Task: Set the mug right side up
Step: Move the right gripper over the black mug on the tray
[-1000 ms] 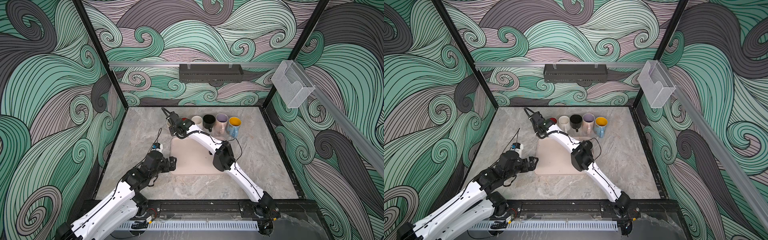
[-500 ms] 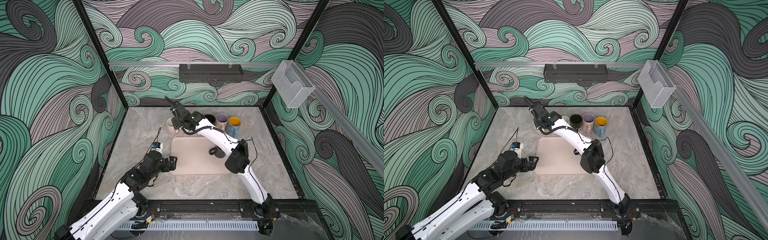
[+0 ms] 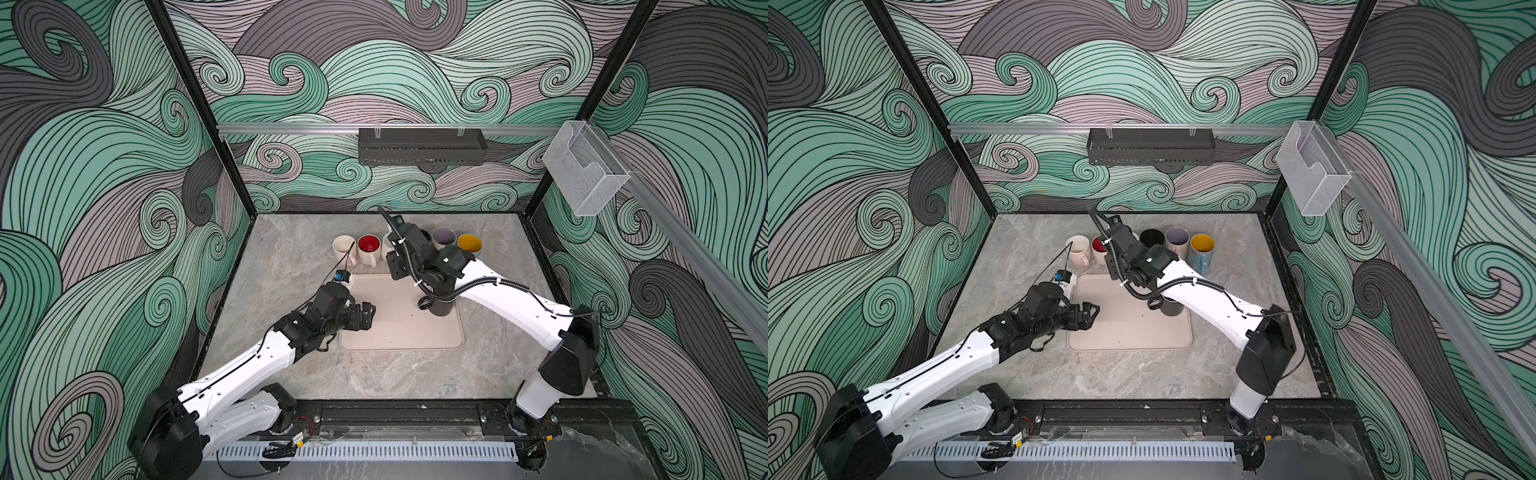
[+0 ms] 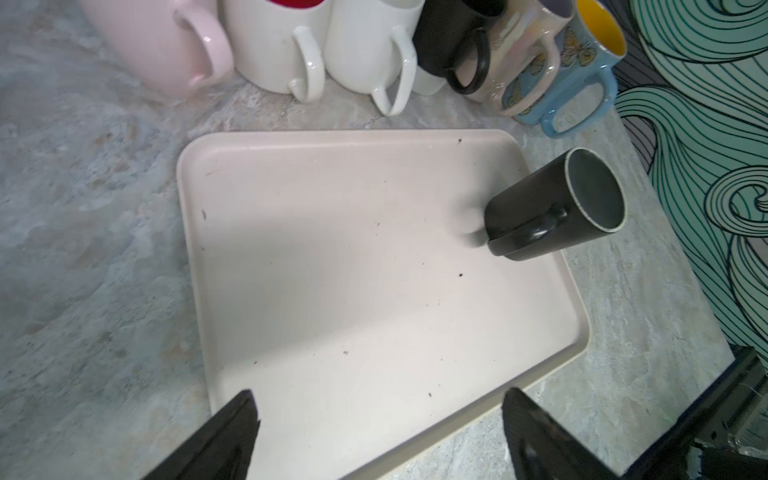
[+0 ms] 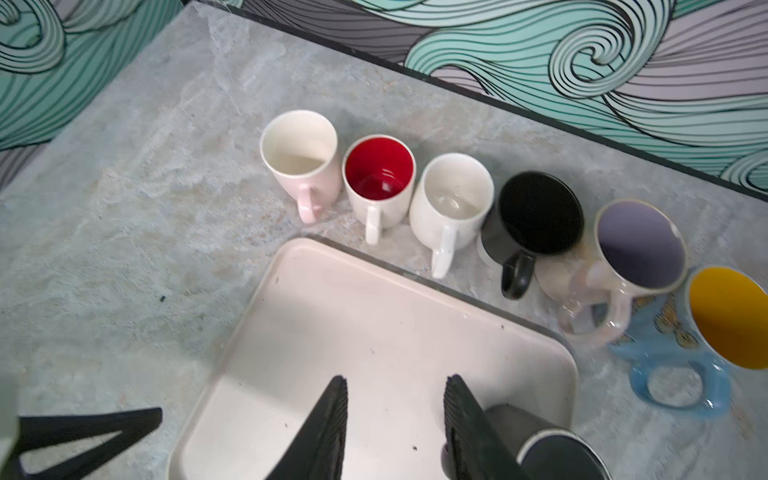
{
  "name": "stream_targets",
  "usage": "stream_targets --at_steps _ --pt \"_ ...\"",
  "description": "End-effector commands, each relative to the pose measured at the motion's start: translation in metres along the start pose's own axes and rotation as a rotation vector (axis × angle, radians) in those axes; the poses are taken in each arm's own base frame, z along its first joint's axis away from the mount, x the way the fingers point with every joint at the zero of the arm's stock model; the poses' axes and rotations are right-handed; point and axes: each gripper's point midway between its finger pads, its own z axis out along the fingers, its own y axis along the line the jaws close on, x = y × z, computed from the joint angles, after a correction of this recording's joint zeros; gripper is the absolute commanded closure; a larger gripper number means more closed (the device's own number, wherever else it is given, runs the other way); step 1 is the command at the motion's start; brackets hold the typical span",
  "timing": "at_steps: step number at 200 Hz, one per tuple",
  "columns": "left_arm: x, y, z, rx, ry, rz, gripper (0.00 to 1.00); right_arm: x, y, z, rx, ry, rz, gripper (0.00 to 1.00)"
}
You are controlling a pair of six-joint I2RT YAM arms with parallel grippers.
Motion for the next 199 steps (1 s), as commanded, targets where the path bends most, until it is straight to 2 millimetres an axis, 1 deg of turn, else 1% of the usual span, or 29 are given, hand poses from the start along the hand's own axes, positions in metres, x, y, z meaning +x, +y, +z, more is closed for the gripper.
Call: stream_targets --at_steps 1,17,32,43,54,65,83,96,127,151,177,199 --pt "-0.019 -0.01 -0.001 0.008 -0.042 0.046 0.07 0.018 -0.026 -0.015 0.082 0.016 0.073 0.6" --pt "-0.019 -0.011 0.001 0.018 -0.047 0.043 0.07 0.039 -0.033 -0.021 0.087 0.045 0.17 0.58" --pt "-0.017 -0.009 0.0 0.014 -0.048 0.044 0.07 0.056 -0.041 -0.023 0.122 0.063 0.327 0.56" --pt "-0.016 -0.007 -0.001 0.003 -0.047 0.046 0.07 0.07 -0.051 -0.025 0.177 0.071 0.49 0.56" --pt "-0.016 -0.005 -0.004 -0.006 -0.052 0.047 0.07 0.084 -0.054 -0.028 0.204 0.095 0.586 0.55" --pt "-0.017 -0.002 -0.007 -0.018 -0.061 0.047 0.07 0.093 -0.056 -0.033 0.229 0.103 0.666 0.55" --pt "-0.019 0.004 -0.011 -0.05 -0.08 0.047 0.07 0.102 -0.06 -0.04 0.271 0.1 0.762 0.53" --pt "-0.019 0.009 -0.012 -0.072 -0.096 0.046 0.07 0.109 -0.061 -0.041 0.28 0.1 0.838 0.52" --pt "-0.021 0.013 -0.014 -0.073 -0.139 0.039 0.07 0.123 -0.058 -0.033 0.281 0.109 0.952 0.5" --pt "-0.019 0.015 -0.013 -0.077 -0.144 0.038 0.07 0.136 -0.052 -0.019 0.283 0.133 1.015 0.5" --pt "-0.018 0.017 -0.012 -0.088 -0.141 0.04 0.06 0.141 -0.039 -0.004 0.254 0.168 1.049 0.49" --pt "-0.017 0.019 -0.011 -0.092 -0.144 0.038 0.06 0.144 -0.034 0.007 0.262 0.174 1.081 0.48"
